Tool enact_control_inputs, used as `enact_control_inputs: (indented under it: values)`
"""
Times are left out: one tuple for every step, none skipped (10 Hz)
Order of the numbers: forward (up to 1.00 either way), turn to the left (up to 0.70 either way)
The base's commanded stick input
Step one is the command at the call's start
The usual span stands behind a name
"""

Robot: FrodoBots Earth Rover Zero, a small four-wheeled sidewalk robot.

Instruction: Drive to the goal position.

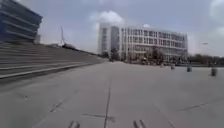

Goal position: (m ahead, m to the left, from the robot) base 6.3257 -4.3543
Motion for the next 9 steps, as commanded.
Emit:
enact_control_inputs:
  values:
    - [0.85,-0.27]
    - [0.85,-0.27]
    - [0.85,-0.27]
    - [0.85,-0.27]
    - [0.85,-0.27]
    - [0.85,-0.27]
    - [0.85,-0.27]
    - [0.85,-0.27]
    - [0.85,-0.27]
